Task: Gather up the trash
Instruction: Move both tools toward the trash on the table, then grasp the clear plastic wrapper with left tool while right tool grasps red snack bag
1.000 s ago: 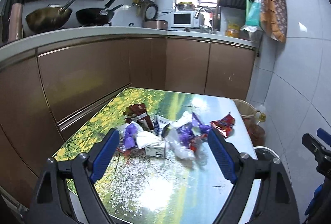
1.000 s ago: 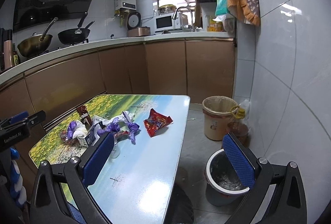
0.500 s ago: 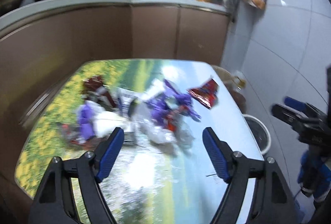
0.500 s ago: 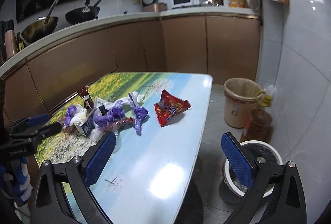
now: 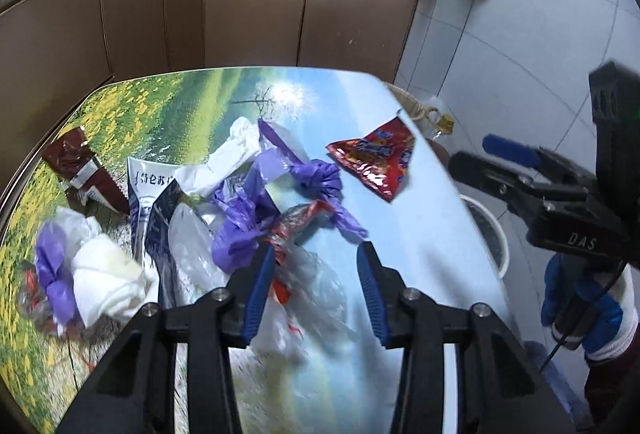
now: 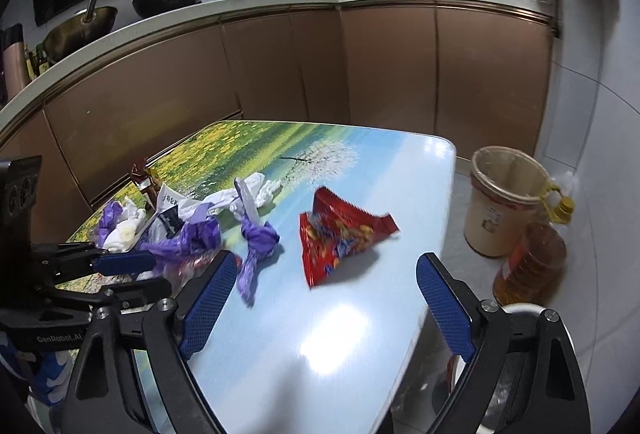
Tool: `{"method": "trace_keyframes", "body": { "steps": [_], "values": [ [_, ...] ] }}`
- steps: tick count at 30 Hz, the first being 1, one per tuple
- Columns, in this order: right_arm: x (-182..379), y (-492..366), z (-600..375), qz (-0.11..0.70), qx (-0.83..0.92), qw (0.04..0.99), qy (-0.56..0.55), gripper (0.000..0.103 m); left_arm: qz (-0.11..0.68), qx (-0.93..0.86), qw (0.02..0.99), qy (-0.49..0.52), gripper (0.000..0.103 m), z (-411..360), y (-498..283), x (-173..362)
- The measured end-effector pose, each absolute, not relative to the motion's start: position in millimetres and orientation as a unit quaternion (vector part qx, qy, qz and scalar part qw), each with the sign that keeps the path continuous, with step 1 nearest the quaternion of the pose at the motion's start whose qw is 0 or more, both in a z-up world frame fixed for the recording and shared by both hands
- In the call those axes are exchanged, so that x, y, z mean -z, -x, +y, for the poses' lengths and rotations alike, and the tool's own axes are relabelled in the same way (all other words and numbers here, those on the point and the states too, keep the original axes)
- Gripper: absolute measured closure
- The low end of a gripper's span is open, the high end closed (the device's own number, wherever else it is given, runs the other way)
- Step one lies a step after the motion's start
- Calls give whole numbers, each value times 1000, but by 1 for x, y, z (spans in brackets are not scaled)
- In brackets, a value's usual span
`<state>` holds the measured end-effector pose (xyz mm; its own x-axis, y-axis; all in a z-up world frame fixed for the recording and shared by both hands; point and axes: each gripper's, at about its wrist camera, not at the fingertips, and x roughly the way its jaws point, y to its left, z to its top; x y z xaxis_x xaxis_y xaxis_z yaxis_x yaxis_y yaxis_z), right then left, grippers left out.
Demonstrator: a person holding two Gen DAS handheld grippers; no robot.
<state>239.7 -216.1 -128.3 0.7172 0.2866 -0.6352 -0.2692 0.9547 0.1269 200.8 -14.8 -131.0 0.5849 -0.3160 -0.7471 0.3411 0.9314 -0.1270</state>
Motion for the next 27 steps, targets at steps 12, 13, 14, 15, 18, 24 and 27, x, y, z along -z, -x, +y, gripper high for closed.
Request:
{"method": "trace_keyframes", "body": {
  "steps": [12, 13, 14, 15, 18, 24, 27],
  "values": [
    [144, -295, -196, 348, -184, 919, 19, 19, 447, 184, 875, -18, 73, -13, -221, 154],
    [145, -297, -195, 351, -186, 917, 19, 20, 447, 184, 875, -18, 73, -13, -221, 155],
    [147, -299, -194, 354, -186, 916, 20, 21, 448, 185, 875, -18, 73, -13, -220, 156],
    [149, -300, -194, 355, -186, 916, 19, 24, 449, 185, 874, -18, 75, -14, -219, 156],
    [153, -304, -194, 363, -188, 912, 15, 37, 454, 188, 871, -20, 86, -15, -220, 161],
    [168, -312, -201, 395, -201, 896, -11, 87, 448, 191, 873, -20, 94, -18, -214, 158],
    [167, -308, -206, 396, -208, 894, -26, 91, 439, 188, 879, -13, 95, -16, -208, 150]
  ]
}}
